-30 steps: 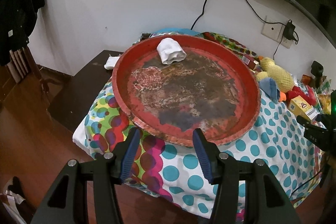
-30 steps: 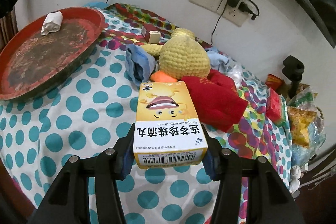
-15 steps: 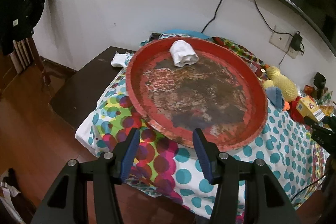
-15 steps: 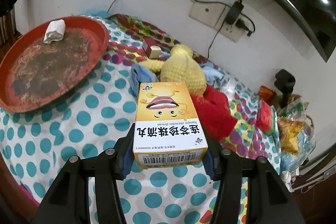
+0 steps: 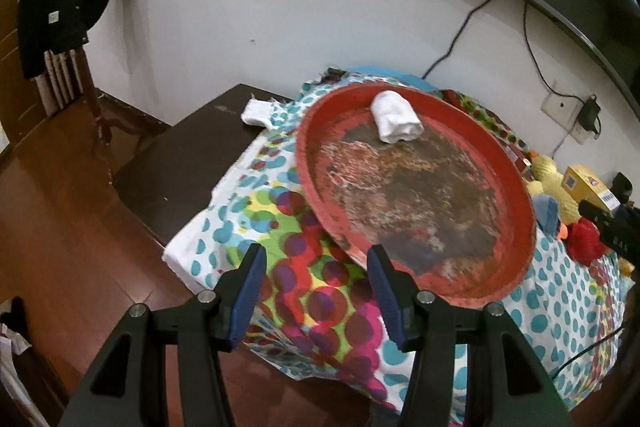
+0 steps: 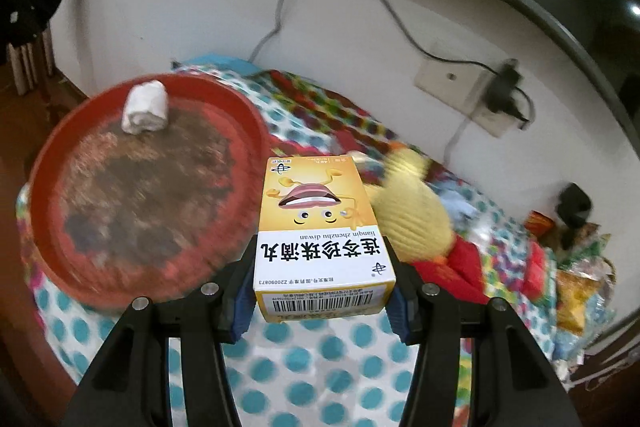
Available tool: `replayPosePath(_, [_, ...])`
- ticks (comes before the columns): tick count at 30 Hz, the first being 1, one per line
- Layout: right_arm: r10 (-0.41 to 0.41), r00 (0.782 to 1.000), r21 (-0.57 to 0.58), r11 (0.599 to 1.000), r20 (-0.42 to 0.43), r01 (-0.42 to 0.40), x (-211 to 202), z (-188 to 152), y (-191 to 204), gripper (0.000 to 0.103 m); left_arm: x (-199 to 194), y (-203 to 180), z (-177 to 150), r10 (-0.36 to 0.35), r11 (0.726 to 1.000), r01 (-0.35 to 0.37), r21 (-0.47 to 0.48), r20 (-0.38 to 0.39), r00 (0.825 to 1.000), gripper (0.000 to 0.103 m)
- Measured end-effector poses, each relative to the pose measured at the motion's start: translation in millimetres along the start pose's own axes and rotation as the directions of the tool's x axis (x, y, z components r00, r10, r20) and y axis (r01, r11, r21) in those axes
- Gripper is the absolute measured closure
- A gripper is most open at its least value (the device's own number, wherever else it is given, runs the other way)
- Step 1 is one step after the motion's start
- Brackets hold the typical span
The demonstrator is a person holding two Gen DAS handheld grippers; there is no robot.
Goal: Organize objects
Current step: 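Lower the yellow box onto the tray beside the towel and open the right gripper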
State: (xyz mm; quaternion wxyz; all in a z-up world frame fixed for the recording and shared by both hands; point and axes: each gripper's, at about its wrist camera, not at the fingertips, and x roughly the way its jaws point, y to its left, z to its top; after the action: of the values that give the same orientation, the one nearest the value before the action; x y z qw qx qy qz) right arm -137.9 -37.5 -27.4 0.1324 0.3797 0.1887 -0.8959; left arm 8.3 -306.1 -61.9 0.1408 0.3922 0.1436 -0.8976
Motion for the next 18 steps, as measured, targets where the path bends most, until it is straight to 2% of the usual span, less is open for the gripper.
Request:
replayPosePath(8, [0.178, 0.984, 0.087, 0.981, -0.025, -0.175, 49.9, 52.0, 50.9, 0.052, 4.8, 20.2, 2.5, 0.049, 0.999, -0.049, -0.022, 0.006, 0.999, 0.049])
replayPosePath(15, [0.243, 0.969, 0.139, 0.962, -0.038, -0.236, 103.3, 93.7, 80.0, 0.052, 15.1, 32.8, 1.6, 0.042, 0.998, -0.043, -0.044, -0.027, 0.999, 0.049])
replayPosePath(18, [0.242, 0.969, 0.146, 0.962, -0.053, -0.232, 123.2, 103.4, 91.8, 0.052, 18.9, 35.6, 0.6, 0.031, 0.998, -0.033, -0.053, -0.041, 0.999, 0.049])
